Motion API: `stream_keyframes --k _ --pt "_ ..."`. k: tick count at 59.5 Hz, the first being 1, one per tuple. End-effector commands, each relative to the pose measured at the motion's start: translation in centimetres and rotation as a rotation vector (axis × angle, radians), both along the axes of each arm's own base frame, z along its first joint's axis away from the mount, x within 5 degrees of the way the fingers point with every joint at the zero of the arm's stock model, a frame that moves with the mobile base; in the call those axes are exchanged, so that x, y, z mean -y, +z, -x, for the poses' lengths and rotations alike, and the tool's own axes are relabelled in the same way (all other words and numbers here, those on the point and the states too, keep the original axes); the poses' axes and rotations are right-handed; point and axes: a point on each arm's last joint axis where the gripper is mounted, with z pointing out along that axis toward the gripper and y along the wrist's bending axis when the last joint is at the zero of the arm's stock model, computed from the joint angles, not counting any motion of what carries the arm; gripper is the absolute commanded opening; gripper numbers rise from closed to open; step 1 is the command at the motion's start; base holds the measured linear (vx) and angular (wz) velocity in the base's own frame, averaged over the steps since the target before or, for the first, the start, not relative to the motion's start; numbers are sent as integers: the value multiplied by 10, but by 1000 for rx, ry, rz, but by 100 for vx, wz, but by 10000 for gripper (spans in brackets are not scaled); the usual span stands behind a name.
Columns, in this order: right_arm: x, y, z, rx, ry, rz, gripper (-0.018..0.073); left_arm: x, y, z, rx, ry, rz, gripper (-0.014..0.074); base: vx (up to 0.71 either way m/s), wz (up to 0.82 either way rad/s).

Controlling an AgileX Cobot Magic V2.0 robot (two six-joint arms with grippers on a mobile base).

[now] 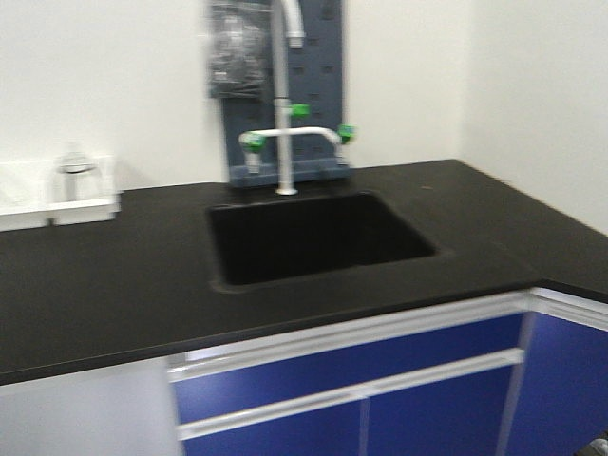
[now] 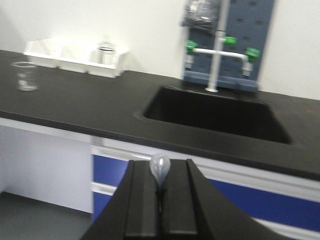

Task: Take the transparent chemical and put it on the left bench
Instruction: 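Drive the base to the bench with white trays, holding the pipette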

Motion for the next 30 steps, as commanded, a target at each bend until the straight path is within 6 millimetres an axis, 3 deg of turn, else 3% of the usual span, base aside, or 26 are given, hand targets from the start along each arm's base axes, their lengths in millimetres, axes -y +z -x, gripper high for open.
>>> stream_keyframes --k 1,30 --pt "1 10 -1 25 -9 -26 -3 0 3 1 81 -1 14 -3 10 91" --pt "1 10 -1 25 -10 -26 -3 0 3 1 81 -1 14 -3 16 65"
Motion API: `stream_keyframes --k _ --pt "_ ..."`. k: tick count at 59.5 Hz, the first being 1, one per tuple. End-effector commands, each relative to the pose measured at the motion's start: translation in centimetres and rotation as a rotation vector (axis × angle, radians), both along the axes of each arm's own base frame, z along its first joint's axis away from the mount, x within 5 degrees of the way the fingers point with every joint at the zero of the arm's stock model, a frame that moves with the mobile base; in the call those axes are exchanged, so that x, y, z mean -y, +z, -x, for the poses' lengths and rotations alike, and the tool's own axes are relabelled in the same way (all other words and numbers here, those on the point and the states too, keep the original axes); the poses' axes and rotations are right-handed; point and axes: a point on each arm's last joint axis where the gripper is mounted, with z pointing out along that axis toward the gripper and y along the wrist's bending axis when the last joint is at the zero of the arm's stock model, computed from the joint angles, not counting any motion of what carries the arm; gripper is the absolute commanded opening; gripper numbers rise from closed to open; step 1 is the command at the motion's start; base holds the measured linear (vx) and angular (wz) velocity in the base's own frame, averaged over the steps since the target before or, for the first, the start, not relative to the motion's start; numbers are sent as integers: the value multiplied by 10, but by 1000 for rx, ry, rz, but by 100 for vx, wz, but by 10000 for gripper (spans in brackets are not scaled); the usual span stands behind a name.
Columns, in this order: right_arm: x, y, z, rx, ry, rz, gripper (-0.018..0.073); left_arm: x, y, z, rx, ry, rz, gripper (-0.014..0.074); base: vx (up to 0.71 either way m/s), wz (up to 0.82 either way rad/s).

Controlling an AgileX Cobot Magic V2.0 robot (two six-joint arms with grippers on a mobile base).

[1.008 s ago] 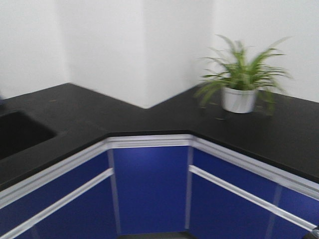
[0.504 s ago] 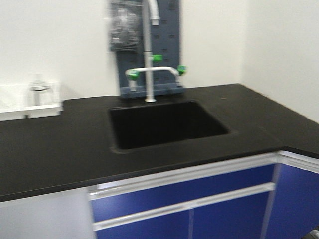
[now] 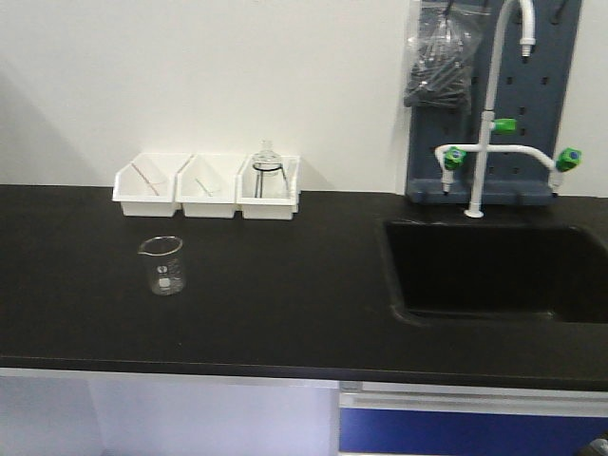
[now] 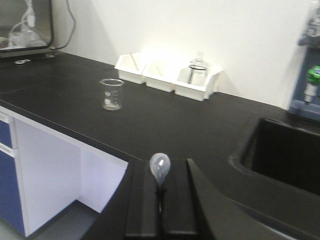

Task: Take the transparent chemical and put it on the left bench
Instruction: 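Drive the base to the bench with white trays, holding the pipette, then lower the pipette into the empty glass beaker with the right gripper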

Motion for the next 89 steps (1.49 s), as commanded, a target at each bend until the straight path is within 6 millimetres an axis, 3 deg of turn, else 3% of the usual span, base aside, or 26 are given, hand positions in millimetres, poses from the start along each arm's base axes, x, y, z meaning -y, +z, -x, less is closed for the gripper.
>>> stream_keyframes --k 1,41,89 --pt "1 10 -1 25 -10 -26 -3 0 3 1 81 -1 14 -3 19 49" --pt "1 10 -1 25 -12 -25 -3 0 3 1 81 -1 14 -3 27 32" --pt "1 10 -1 24 -12 -25 -3 0 3 1 81 -1 14 -3 25 3"
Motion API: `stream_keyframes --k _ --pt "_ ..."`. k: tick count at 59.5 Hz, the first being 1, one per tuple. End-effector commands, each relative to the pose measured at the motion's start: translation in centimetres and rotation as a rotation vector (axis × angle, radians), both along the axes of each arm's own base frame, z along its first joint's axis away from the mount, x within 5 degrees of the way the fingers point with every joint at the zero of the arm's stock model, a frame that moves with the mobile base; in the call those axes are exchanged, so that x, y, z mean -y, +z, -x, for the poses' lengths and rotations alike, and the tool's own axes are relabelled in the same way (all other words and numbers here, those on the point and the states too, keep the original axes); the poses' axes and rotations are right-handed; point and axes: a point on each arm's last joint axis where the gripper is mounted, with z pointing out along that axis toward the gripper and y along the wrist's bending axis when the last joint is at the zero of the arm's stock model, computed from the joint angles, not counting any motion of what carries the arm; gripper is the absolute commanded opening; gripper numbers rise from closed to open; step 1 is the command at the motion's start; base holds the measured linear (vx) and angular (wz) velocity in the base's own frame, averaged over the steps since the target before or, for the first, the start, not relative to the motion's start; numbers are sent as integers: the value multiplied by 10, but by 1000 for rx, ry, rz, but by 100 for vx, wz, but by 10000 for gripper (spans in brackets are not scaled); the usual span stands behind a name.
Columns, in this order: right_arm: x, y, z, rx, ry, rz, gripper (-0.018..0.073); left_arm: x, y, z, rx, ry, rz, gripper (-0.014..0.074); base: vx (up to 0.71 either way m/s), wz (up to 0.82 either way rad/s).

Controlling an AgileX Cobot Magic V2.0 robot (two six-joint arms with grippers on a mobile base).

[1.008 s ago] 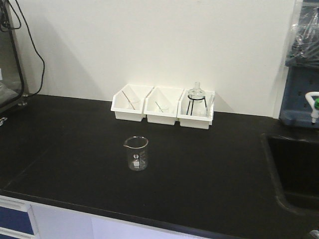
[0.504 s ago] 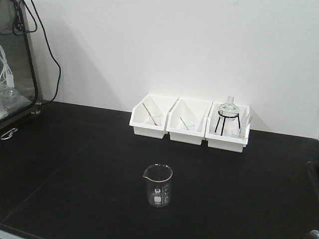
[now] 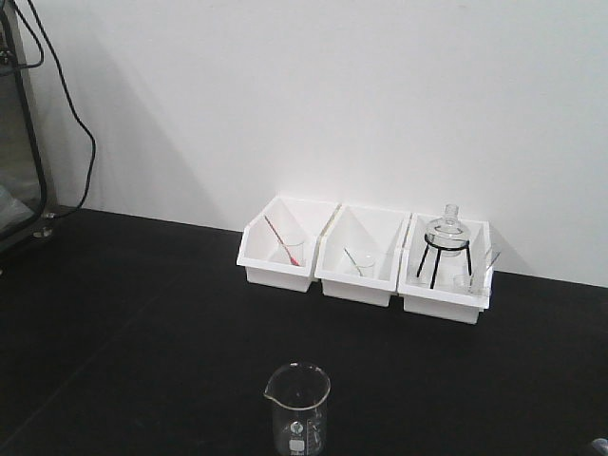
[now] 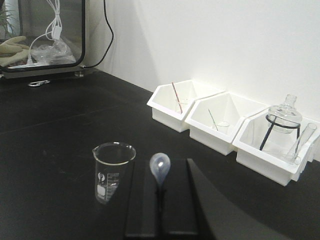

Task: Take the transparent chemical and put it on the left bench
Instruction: 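Lower the pipette into the empty glass beaker with the right gripper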

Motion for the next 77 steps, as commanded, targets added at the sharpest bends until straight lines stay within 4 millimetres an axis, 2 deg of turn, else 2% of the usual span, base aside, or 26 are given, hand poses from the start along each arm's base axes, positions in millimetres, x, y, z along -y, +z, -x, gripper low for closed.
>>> stream_keyframes --k 1,29,39,44,52,59,65,72,77 --pt "1 10 -1 24 -12 -25 -3 0 3 1 81 -1 14 -3 16 1" --pt "1 11 -2 20 -10 -40 -3 0 3 1 81 -1 14 -3 10 3" --pt "-8 15 -7 2 84 -103 -3 0 3 1 81 -1 14 -3 3 0" --pt "-9 20 -21 -13 82 -126 -3 0 3 1 81 -1 14 -3 1 -2" --pt "-19 43 -51 1 178 -218 -2 0 3 1 81 -1 14 -3 0 0" --pt "-28 63 -89 93 266 -202 -1 0 3 1 81 -1 14 -3 0 0" --pt "-38 72 -121 104 272 -216 -1 0 3 1 81 -1 14 -3 0 0" --pt "-71 70 -153 58 246 -124 -1 0 3 1 81 -1 14 -3 0 0" --pt "-102 66 -174 35 242 -48 -1 0 3 1 81 -1 14 -3 0 0"
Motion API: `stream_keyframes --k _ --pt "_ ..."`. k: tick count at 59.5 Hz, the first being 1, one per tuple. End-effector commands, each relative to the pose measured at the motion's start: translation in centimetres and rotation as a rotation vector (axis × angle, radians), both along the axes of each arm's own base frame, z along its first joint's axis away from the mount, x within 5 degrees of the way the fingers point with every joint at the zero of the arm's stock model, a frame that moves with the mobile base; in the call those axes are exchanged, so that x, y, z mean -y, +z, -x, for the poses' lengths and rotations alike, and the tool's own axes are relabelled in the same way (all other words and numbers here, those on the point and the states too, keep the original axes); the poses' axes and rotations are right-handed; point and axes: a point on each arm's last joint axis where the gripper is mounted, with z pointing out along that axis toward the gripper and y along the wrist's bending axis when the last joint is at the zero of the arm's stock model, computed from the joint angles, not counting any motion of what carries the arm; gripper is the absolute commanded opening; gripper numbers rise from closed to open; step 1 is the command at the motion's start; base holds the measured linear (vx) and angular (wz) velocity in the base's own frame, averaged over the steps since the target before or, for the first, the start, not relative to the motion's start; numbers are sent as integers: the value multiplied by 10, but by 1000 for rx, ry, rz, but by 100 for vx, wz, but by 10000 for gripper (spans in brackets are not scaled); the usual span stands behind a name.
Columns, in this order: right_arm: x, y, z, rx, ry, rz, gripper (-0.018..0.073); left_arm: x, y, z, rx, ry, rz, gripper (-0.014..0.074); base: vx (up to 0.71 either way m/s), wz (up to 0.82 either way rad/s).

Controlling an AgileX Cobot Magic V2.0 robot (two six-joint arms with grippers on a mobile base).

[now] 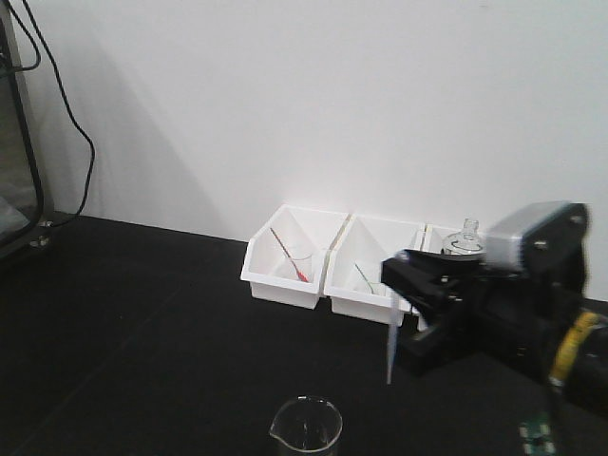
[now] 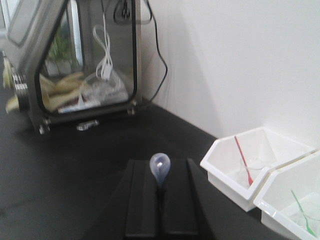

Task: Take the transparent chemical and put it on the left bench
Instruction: 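Lower the pipette into the empty glass beaker with the right gripper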

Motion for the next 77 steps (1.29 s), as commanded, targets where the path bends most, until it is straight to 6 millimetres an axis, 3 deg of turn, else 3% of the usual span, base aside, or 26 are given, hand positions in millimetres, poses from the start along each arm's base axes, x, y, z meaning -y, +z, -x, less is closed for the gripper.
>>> stream_keyframes --k 1,13,28,35,41,50,58,68,77 --pt "-25 18 -13 64 -1 11 -1 0 3 1 81 -1 14 -3 0 0" --pt "-67 0 -46 27 45 18 -1 0 3 1 81 -1 14 -3 0 0" --pt "-84 -44 -64 -63 77 61 21 0 3 1 81 -1 14 -3 0 0" --pt "-87 -58 -69 -96 78 71 97 0 3 1 81 -1 14 -3 0 0" --pt "-88 -63 -71 -127 80 46 223 0 3 1 81 -1 14 -3 0 0" --pt "-89 -63 -71 -131 87 24 460 0 3 1 81 -1 14 -3 0 0" --pt "-88 -60 -70 -123 90 20 590 0 3 1 81 -1 14 -3 0 0" --pt "-80 -39 -58 -100 69 13 589 0 3 1 81 -1 14 -3 0 0" --pt "-56 -14 -11 -85 76 -15 556 0 3 1 81 -1 14 -3 0 0"
